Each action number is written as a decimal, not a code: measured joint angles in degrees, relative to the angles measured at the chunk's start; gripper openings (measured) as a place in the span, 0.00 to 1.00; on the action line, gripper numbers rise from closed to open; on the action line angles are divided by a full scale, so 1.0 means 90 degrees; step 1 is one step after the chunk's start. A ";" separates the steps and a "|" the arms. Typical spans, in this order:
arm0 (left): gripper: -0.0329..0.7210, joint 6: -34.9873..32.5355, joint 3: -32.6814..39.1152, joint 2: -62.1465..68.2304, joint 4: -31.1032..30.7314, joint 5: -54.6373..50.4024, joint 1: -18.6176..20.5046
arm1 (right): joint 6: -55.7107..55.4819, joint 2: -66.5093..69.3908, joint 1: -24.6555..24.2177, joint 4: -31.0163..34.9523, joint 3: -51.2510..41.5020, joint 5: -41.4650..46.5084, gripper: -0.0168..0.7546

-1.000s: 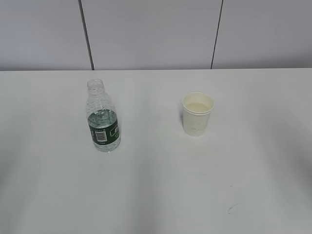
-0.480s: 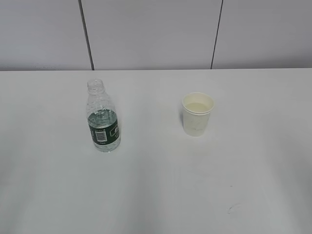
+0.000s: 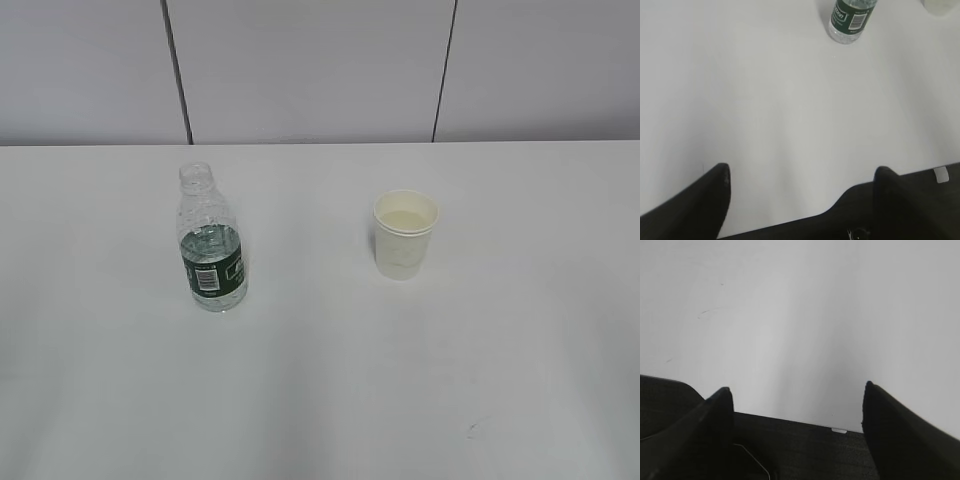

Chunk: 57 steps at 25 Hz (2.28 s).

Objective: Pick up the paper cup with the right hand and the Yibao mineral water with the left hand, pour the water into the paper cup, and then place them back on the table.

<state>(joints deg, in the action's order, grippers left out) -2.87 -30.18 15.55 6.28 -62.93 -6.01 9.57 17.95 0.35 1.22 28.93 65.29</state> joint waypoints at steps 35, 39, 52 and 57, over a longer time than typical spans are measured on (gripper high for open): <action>0.74 0.0028 0.0000 -0.1738 0.0030 -0.0036 0.0000 | -0.0284 -0.2105 0.0000 -0.0028 -0.0020 0.0015 0.78; 0.73 0.0027 0.0000 -0.1738 0.0030 -0.0036 0.0000 | -0.0284 -0.2105 0.0000 -0.0028 -0.0020 0.0015 0.78; 0.73 0.0027 0.0000 -0.1738 0.0100 -0.0036 0.0000 | -0.0287 -0.2105 0.0000 -0.0028 -0.0020 0.0015 0.78; 0.73 0.0027 0.0000 -0.1738 0.0096 -0.0036 0.0000 | -0.0287 -0.2105 0.0000 -0.0028 -0.0020 0.0015 0.78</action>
<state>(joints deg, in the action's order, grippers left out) -2.62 -30.18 -0.10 7.14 -63.25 -6.01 6.99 -0.99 0.35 0.97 28.75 65.43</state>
